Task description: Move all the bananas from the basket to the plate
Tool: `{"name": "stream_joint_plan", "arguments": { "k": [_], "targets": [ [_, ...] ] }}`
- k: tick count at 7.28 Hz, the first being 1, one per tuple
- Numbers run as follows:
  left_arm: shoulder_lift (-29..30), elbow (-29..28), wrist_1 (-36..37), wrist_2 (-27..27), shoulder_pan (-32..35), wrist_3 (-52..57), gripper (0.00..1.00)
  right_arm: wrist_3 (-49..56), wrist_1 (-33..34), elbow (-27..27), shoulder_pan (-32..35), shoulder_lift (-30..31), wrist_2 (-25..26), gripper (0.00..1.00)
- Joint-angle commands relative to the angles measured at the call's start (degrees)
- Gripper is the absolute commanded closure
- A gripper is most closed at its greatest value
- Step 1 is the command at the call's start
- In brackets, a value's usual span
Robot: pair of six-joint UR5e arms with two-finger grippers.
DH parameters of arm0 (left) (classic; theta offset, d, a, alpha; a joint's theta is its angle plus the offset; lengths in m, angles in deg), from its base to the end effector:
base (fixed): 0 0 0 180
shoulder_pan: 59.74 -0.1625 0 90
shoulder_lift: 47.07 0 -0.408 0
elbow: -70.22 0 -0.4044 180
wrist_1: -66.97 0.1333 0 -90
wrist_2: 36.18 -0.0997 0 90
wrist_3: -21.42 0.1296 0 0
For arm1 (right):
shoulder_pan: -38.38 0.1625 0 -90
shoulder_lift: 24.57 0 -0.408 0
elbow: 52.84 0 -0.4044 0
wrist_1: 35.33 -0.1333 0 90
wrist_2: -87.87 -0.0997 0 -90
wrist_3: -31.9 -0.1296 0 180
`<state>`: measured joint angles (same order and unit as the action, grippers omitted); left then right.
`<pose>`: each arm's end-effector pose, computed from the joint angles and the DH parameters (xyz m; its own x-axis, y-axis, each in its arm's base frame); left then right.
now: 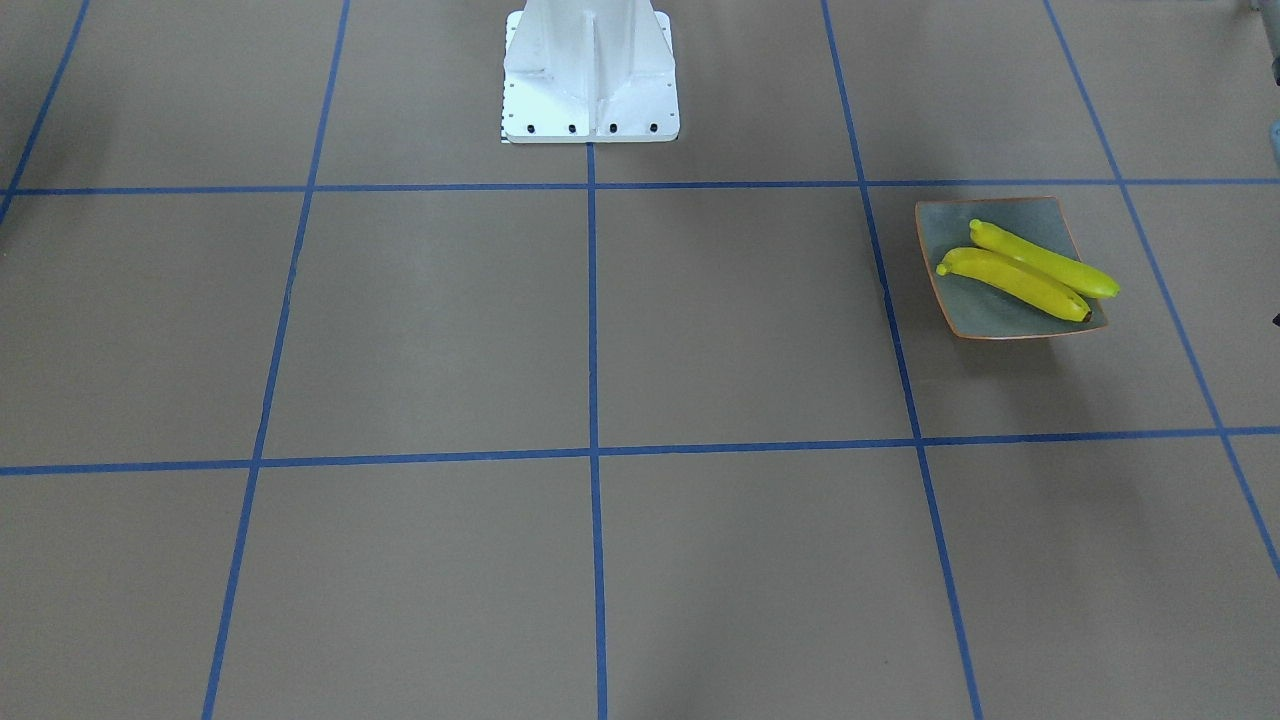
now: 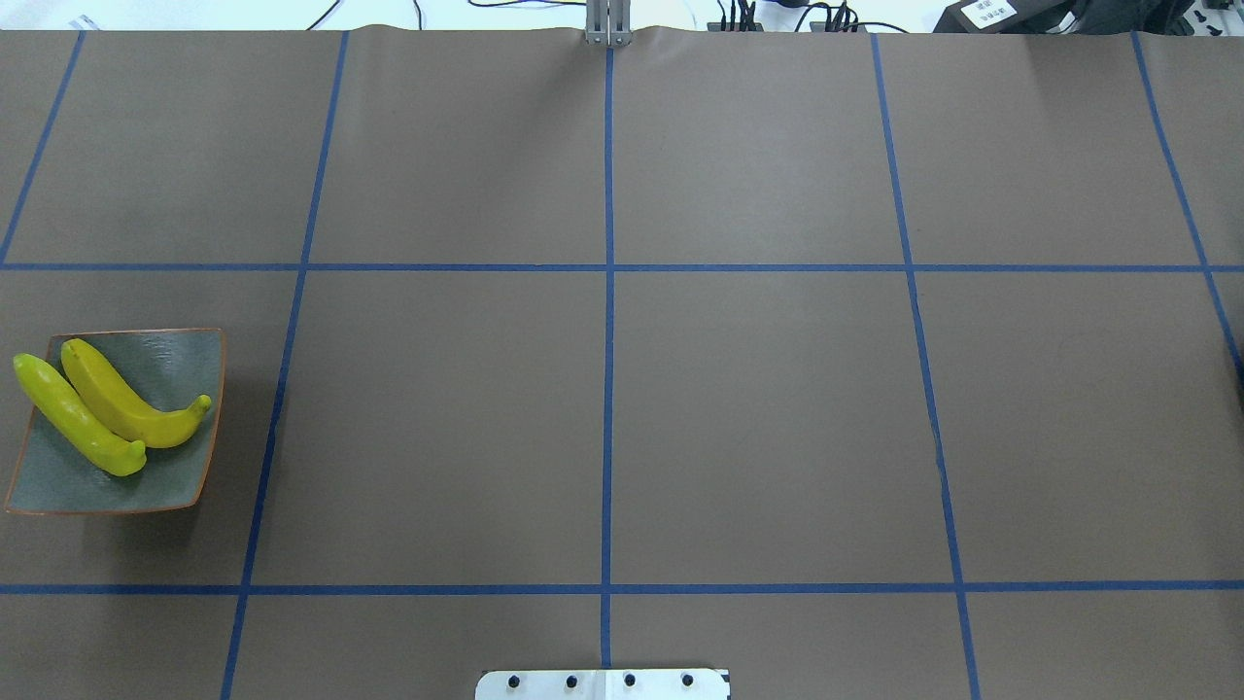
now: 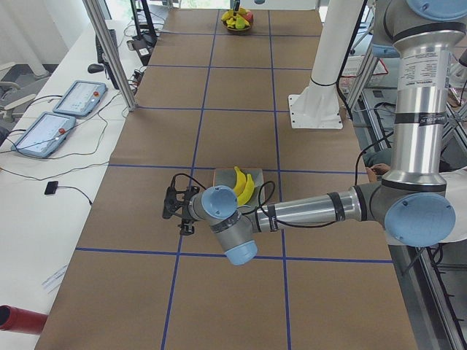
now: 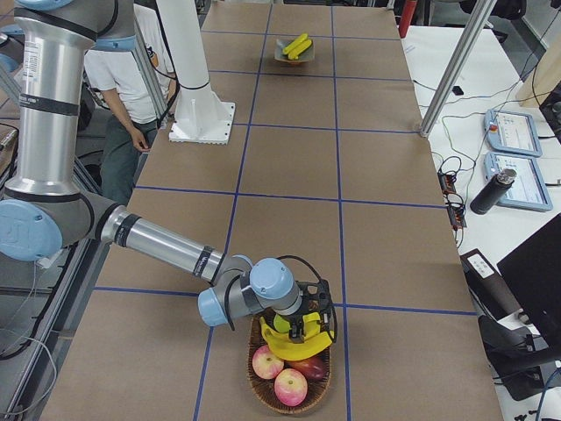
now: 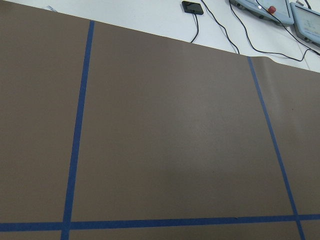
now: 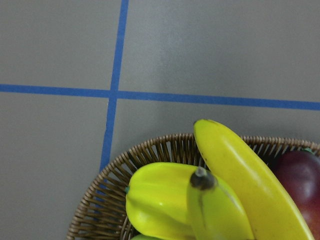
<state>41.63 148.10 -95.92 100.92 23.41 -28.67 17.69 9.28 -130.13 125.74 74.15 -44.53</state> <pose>0.0228 -0.5117 0.6232 0.4318 0.0672 -0.8995 0.4218 0.8664 0.2672 0.0254 -0.4462 0.7605 0.7132 -0.0741 0.6970 -0.1372 0.9604 0.2424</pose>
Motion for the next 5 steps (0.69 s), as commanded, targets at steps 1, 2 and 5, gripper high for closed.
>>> {"name": "stream_joint_plan", "arguments": {
  "k": [1,2,5],
  "targets": [
    [-0.45,0.96,0.03,0.09,0.0,-0.19,0.0,1.37,0.48,0.48,-0.7,-1.86,2.83,0.15],
    [-0.45,0.87,0.12,0.09,0.0,-0.19,0.0,3.81,0.57,0.74,-0.79,-1.69,3.55,0.16],
    [-0.27,0.96,0.73,0.0,-0.26,-1.16,0.0,8.48,0.3,2.14,-0.79,-1.51,6.09,0.18]
  ]
}}
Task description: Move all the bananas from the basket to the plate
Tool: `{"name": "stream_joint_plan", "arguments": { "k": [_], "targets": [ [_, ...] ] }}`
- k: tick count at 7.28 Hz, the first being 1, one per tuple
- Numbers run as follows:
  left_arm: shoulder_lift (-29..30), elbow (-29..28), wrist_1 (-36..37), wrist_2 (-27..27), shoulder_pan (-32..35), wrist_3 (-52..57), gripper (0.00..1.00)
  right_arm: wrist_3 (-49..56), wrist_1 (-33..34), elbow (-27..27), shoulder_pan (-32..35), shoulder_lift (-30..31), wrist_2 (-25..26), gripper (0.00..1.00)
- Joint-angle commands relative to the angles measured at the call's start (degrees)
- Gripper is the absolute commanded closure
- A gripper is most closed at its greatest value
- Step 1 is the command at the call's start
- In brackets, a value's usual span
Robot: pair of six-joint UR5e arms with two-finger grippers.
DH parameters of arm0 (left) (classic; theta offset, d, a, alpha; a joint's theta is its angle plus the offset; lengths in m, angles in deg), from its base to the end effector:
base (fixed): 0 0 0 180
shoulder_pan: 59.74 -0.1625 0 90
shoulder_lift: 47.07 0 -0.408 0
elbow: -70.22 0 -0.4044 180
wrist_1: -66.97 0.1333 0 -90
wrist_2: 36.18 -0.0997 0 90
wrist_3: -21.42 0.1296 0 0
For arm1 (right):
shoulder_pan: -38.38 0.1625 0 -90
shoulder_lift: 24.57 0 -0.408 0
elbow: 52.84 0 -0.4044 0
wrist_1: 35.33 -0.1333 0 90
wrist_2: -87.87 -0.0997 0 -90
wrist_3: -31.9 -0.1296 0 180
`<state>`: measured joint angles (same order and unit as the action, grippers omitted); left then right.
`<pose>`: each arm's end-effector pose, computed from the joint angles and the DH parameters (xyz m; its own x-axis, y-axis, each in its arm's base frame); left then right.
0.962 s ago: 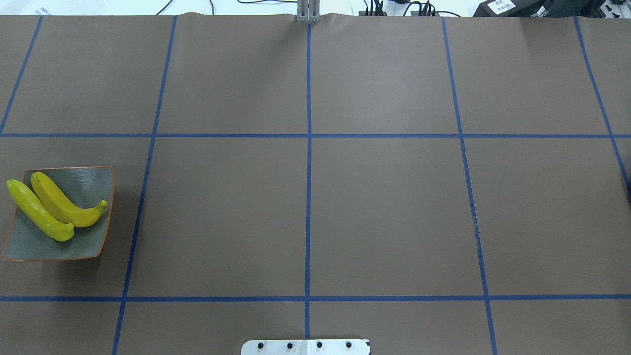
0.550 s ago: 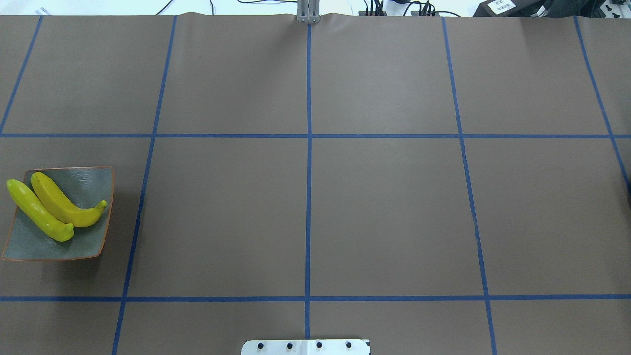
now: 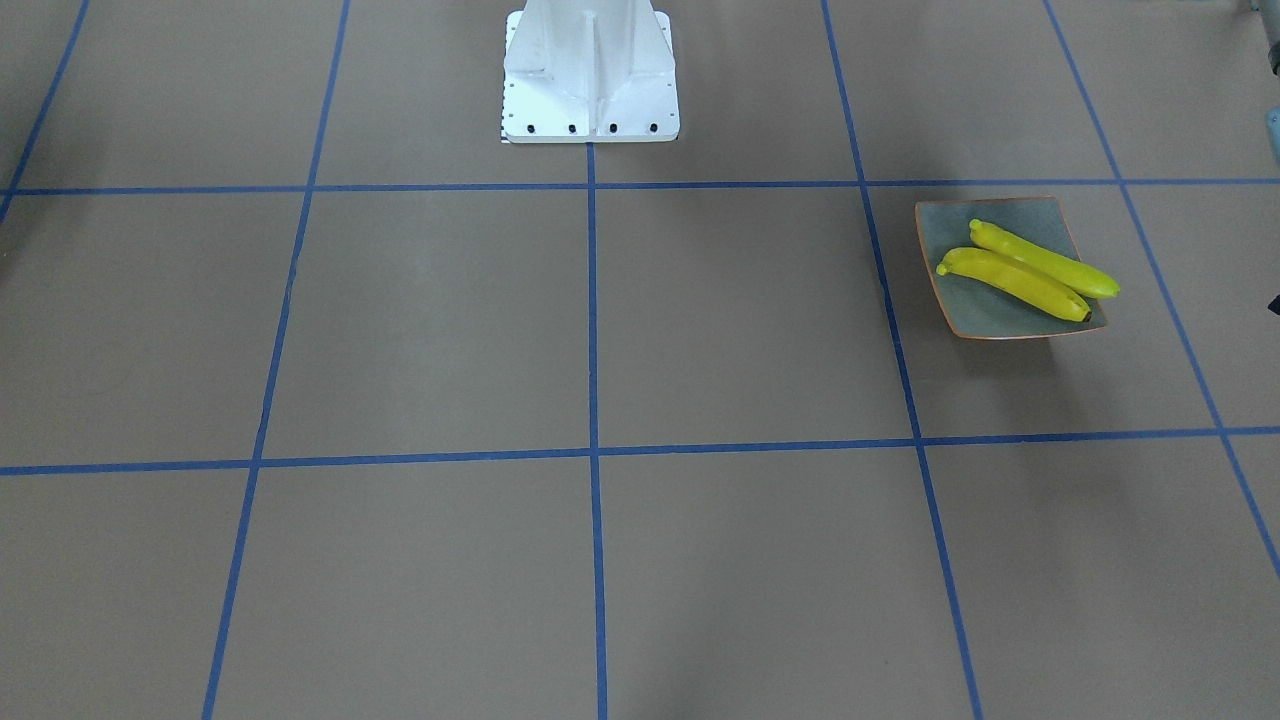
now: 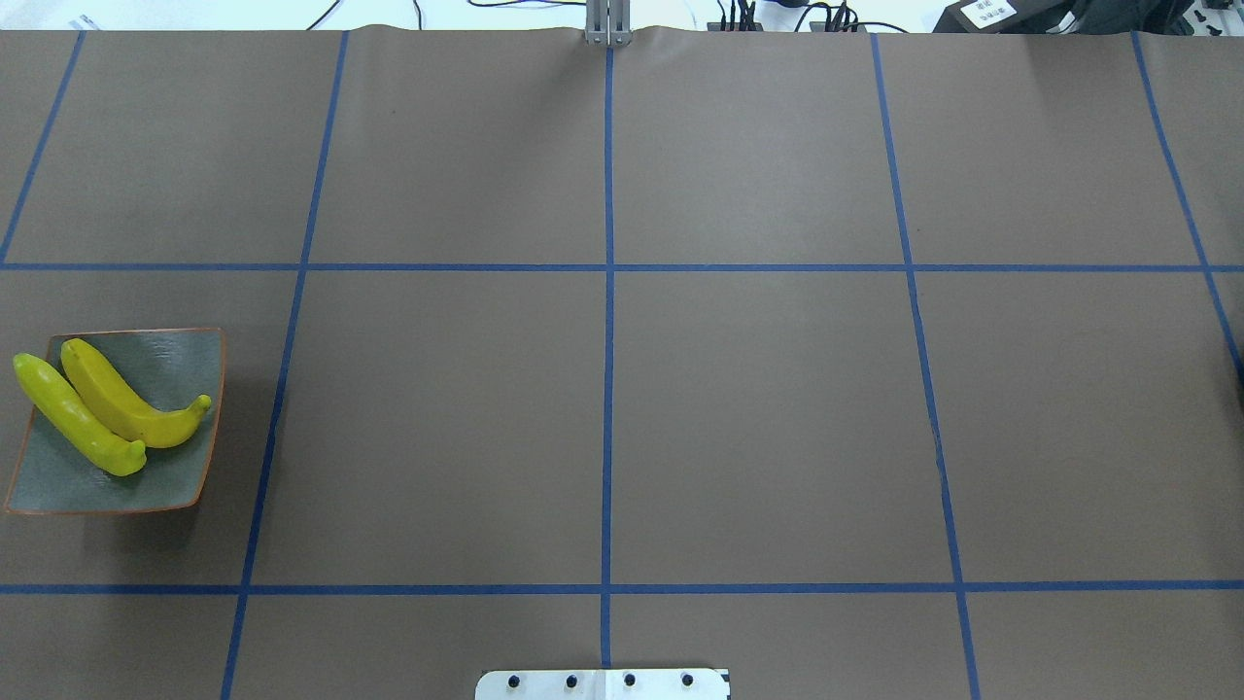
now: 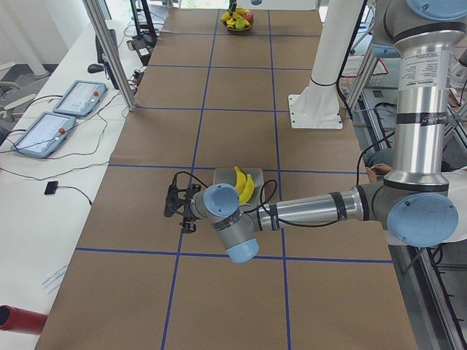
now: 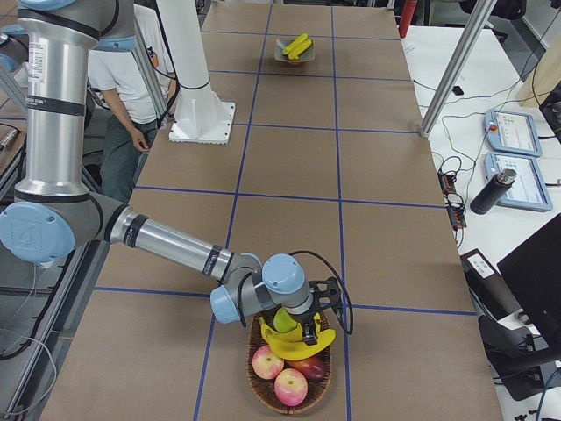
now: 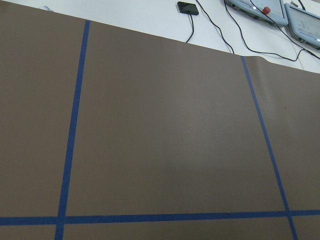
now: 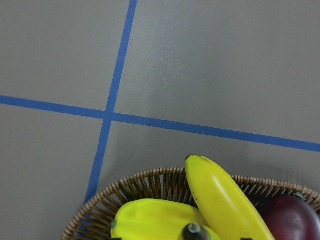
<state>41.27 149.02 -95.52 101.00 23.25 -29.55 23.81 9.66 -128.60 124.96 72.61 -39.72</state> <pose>0.0241 -0.5097 0.6189 0.4241 0.0580 -0.9037 0.4252 0.8684 0.2552 0.0268 -0.4604 0.7692 0.7764 -0.1593 0.6098 -0.0551 0.9466 0.3175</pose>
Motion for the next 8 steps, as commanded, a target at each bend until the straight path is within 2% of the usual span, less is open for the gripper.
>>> {"name": "stream_joint_plan", "arguments": {
  "k": [1,2,3,6,7,8],
  "targets": [
    [0.16,0.04,0.59,-0.07,-0.11,-0.27,0.0,3.69,-0.07,0.61,-0.01,0.03,1.29,0.23],
    [0.17,0.13,0.68,-0.16,-0.11,-0.27,0.0,3.09,-0.07,0.52,-0.01,-0.06,1.2,0.54],
    [0.08,0.39,0.68,-0.16,-0.02,-0.27,0.0,3.08,0.1,0.52,-0.28,-0.41,1.2,1.0],
    [0.08,0.57,0.68,-0.16,0.07,-0.27,0.0,3.7,0.37,0.0,-0.63,-1.99,0.32,1.0],
    [0.08,0.57,0.68,-0.16,-0.02,-0.97,0.0,3.87,1.5,-1.22,-0.54,-2.08,-1.33,1.0],
    [0.08,1.17,0.68,-0.16,-0.02,-2.11,0.0,5.96,3.08,-2.63,1.46,-1.91,-5.09,1.0]
  ]
}}
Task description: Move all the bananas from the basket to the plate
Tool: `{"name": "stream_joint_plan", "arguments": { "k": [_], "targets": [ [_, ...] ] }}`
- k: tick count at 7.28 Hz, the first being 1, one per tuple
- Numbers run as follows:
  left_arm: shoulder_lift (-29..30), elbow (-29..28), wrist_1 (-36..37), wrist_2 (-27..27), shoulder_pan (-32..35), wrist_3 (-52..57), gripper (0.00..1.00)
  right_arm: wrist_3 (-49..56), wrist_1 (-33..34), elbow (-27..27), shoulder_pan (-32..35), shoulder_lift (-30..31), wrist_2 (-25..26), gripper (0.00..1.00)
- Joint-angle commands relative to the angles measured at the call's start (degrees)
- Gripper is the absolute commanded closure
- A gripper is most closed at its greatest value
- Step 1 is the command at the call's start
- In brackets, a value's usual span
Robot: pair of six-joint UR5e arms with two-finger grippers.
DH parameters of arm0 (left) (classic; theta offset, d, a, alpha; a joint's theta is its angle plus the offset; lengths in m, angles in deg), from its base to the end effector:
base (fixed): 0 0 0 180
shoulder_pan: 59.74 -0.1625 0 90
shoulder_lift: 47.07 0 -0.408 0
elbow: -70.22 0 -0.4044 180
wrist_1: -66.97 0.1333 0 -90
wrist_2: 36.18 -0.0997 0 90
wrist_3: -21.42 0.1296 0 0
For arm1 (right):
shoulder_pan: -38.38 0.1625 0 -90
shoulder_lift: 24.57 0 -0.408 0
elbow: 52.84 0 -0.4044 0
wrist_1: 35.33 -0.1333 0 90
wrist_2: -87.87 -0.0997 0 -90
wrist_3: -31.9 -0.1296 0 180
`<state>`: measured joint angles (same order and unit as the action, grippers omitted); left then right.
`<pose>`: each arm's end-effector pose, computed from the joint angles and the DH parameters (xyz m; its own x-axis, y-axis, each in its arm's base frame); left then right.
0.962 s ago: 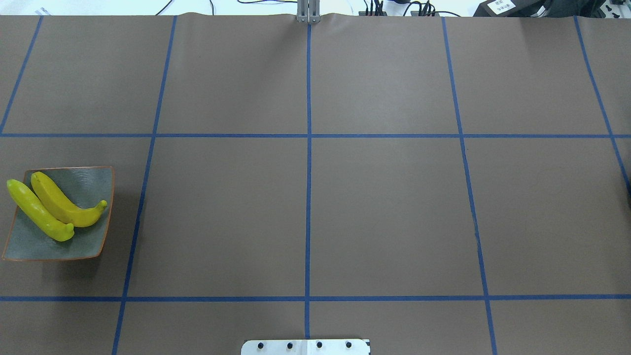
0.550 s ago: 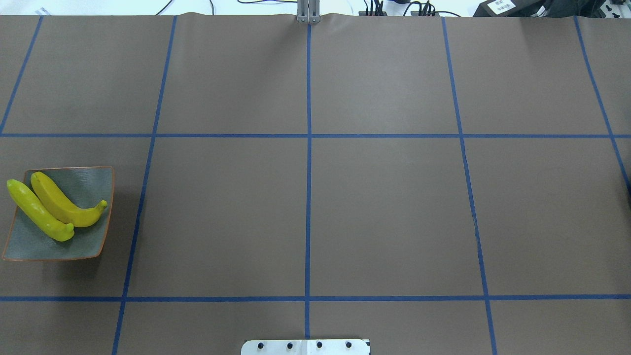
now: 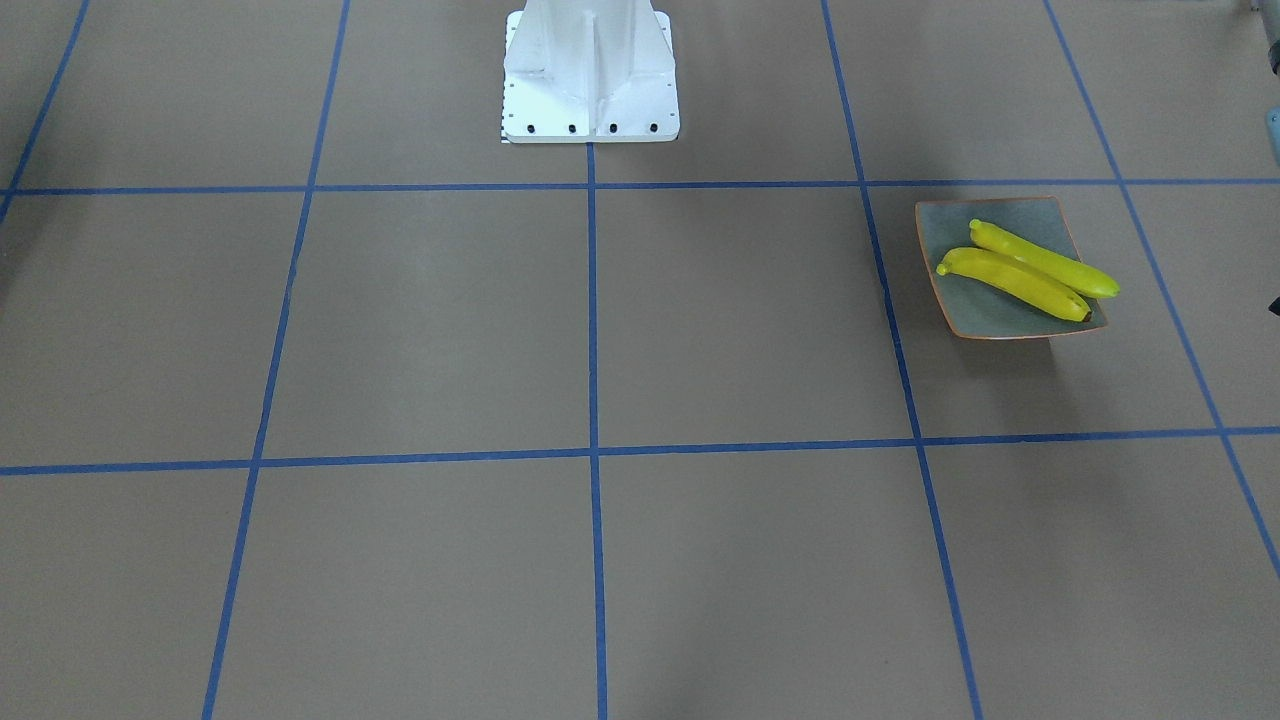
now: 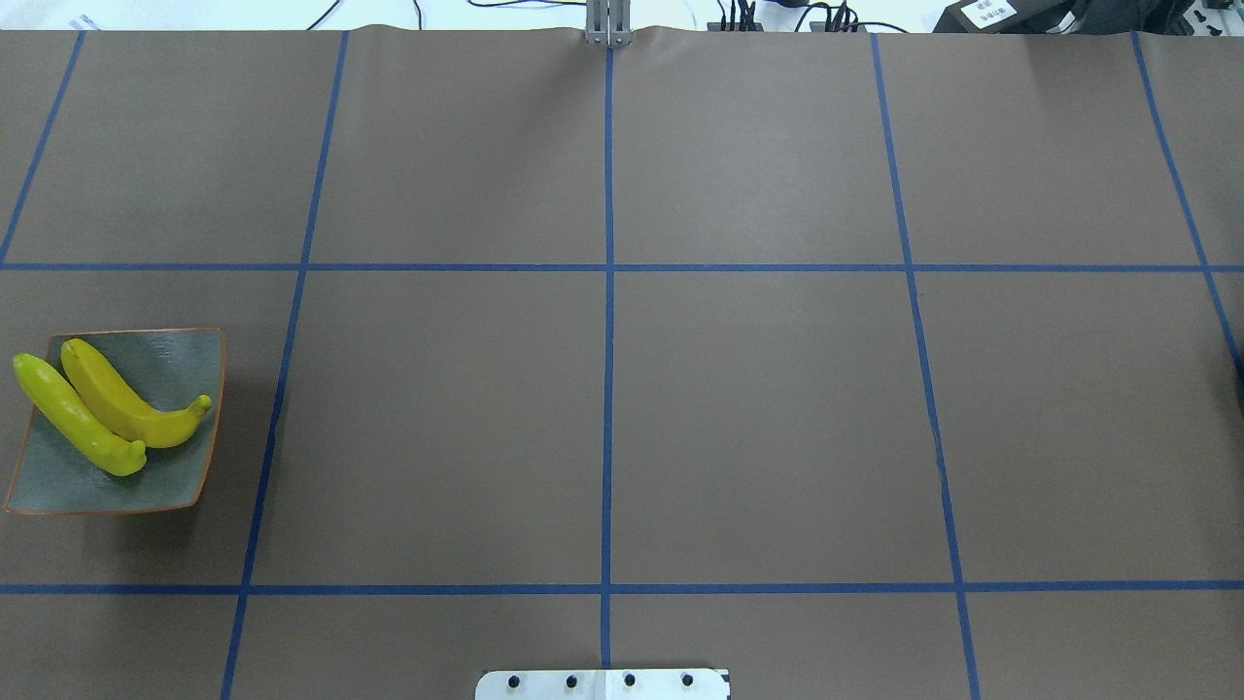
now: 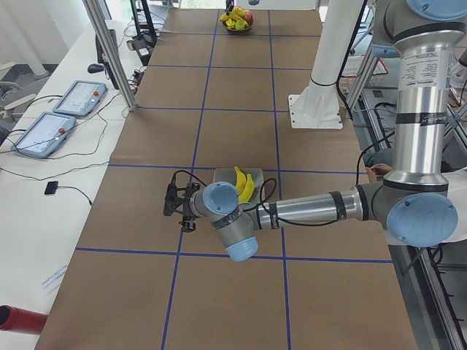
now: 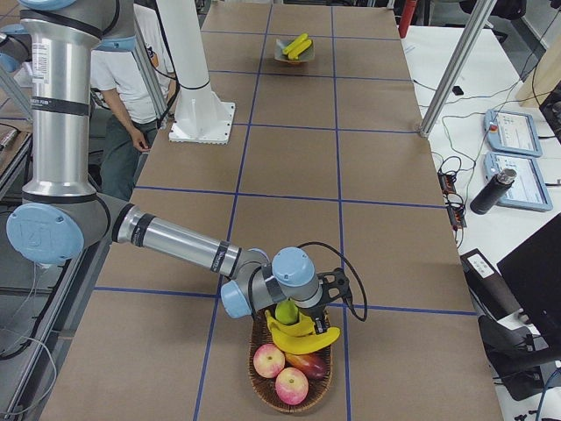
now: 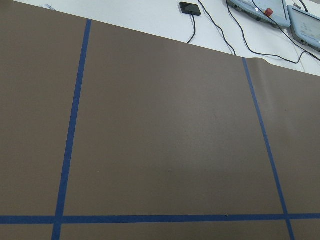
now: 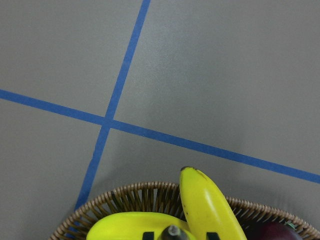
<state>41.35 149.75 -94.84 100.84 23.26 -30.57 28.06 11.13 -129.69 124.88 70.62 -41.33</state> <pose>0.0240 -0.5117 0.6131 0.4176 0.0436 -0.9076 0.4347 0.8676 0.2417 0.0220 -0.4822 0.7445 0.7591 -0.2547 0.5991 0.0044 0.9223 0.3865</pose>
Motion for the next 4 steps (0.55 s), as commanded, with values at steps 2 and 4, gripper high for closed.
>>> {"name": "stream_joint_plan", "arguments": {
  "k": [2,4],
  "targets": [
    [0.0,0.63,0.0,0.0,-0.11,-1.71,0.0,9.16,6.78,-3.05,5.32,0.6,-4.74,1.0],
    [0.09,1.15,0.0,0.09,-0.11,-2.06,0.0,13.58,18.24,-9.24,9.02,0.08,-7.44,1.0]
  ]
}}
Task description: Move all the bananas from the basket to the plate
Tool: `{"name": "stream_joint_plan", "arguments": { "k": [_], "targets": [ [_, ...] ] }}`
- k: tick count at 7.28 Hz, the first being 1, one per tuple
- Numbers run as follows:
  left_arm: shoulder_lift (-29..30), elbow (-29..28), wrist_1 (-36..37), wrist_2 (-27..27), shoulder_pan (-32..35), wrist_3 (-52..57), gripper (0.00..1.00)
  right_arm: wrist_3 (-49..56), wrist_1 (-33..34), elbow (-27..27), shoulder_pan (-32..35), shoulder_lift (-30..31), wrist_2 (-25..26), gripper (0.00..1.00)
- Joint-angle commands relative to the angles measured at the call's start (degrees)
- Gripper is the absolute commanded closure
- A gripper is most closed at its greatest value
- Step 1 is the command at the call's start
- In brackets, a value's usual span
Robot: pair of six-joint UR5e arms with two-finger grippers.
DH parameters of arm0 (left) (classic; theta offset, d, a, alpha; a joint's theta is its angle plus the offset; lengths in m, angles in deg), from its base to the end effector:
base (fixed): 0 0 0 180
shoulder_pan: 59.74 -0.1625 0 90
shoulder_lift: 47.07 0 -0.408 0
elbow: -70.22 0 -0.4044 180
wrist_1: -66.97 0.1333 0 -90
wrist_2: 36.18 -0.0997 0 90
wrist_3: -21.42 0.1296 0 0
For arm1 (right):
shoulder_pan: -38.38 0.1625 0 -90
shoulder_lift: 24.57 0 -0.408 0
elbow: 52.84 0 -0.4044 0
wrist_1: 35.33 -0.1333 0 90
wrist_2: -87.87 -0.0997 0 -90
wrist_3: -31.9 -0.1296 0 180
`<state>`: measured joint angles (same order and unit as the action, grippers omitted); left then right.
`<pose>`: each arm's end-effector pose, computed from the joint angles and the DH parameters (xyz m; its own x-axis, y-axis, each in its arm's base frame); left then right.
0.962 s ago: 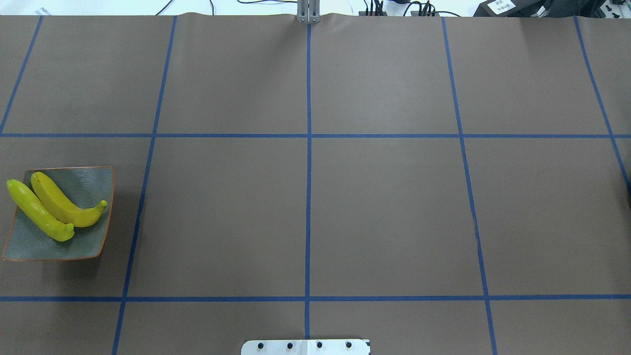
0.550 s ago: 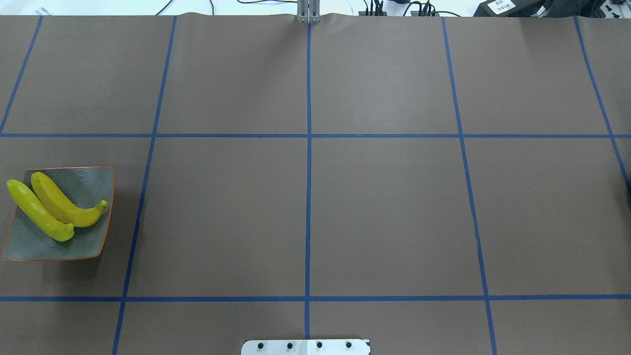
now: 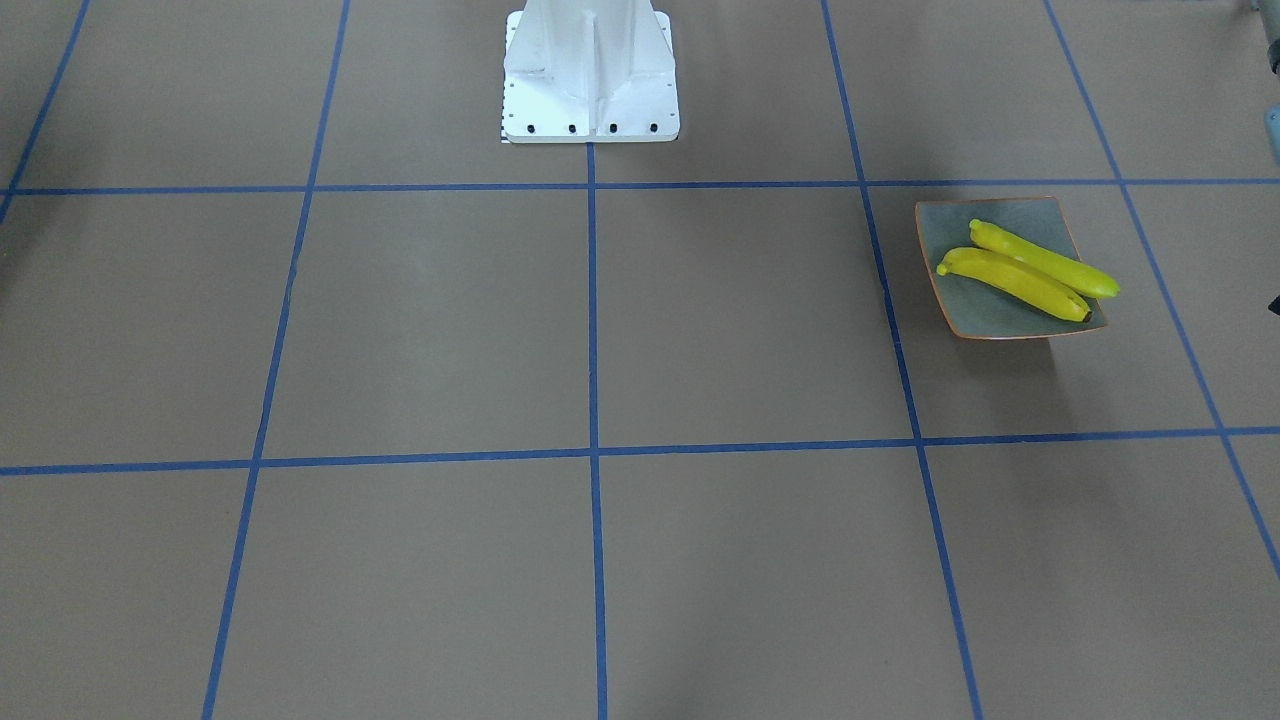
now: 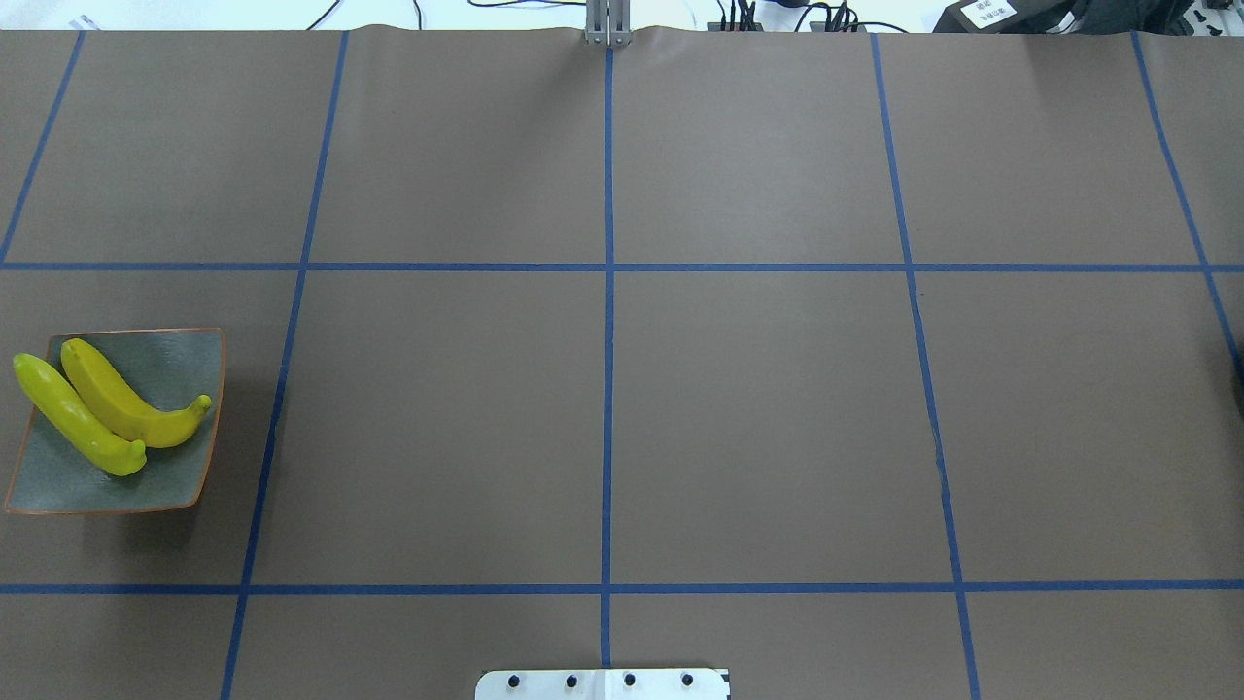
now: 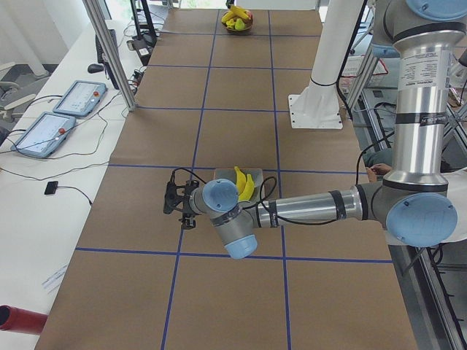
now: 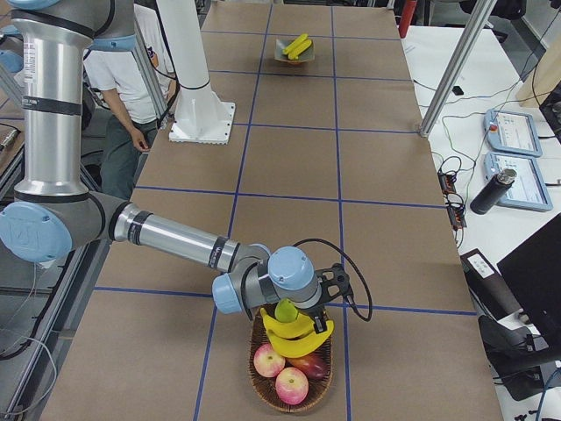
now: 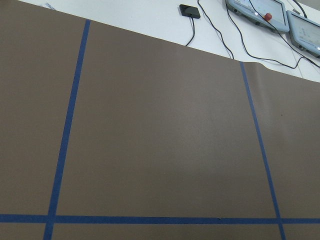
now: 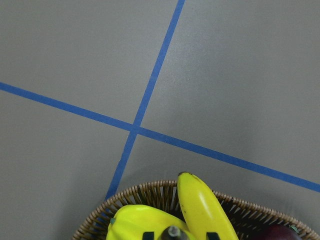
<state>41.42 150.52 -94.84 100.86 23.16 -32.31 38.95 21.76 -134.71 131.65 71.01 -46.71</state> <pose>0.0251 -0.5127 0.6055 0.4024 0.0314 -0.9149 0.4458 0.8662 0.2258 0.0695 -0.4745 0.7188 0.7254 -0.3041 0.6175 0.0354 0.9124 0.4077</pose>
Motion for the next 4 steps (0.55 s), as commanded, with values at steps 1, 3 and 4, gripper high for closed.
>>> {"name": "stream_joint_plan", "arguments": {
  "k": [1,3,4],
  "targets": [
    [0.11,0.47,0.0,0.32,-0.19,-2.5,0.0,4.44,16.99,-10.44,3.83,-0.4,-2.35,1.0],
    [0.81,1.43,0.0,0.76,-0.81,-8.45,0.0,3.77,32.58,-19.35,3.93,-4.06,-1.65,1.0],
    [1.42,2.66,0.0,0.77,-2.46,-13.45,0.0,1.32,37.6,-19.47,3.41,-8.09,-2.26,1.0]
  ]
}}
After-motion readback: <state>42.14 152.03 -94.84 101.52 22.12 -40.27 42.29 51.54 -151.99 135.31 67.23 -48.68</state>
